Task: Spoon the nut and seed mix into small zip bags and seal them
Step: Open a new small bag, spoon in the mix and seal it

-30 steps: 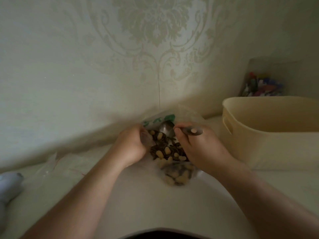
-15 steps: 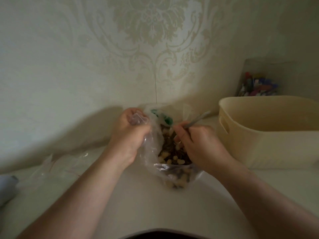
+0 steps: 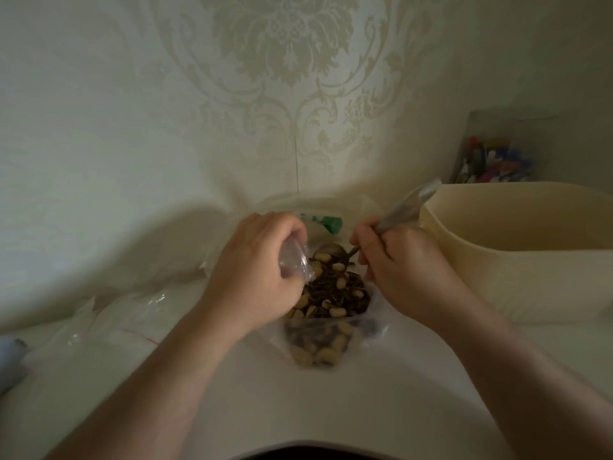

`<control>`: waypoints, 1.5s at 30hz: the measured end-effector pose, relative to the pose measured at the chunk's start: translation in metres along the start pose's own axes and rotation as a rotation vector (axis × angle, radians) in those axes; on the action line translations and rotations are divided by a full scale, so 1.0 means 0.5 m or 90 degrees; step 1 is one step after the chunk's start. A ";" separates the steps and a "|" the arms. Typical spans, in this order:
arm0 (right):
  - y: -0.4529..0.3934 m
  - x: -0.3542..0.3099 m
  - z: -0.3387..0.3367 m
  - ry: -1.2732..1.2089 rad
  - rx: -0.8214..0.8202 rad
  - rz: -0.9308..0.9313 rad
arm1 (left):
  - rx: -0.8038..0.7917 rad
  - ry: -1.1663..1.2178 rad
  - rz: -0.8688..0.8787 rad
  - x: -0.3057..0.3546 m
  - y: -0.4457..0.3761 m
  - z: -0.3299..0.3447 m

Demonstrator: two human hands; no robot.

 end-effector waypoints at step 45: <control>0.028 -0.031 -0.045 -0.201 0.185 0.082 | -0.065 0.084 -0.259 -0.050 0.008 0.057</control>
Point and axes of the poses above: each hand's wrist, its own y-axis away from the middle knuckle, its own z-axis out of the palm, x = y × z, the point moved 3 cm from there along -y, towards the middle knuckle, and after that the axes turned 7 degrees about y, right-handed, at the moved point
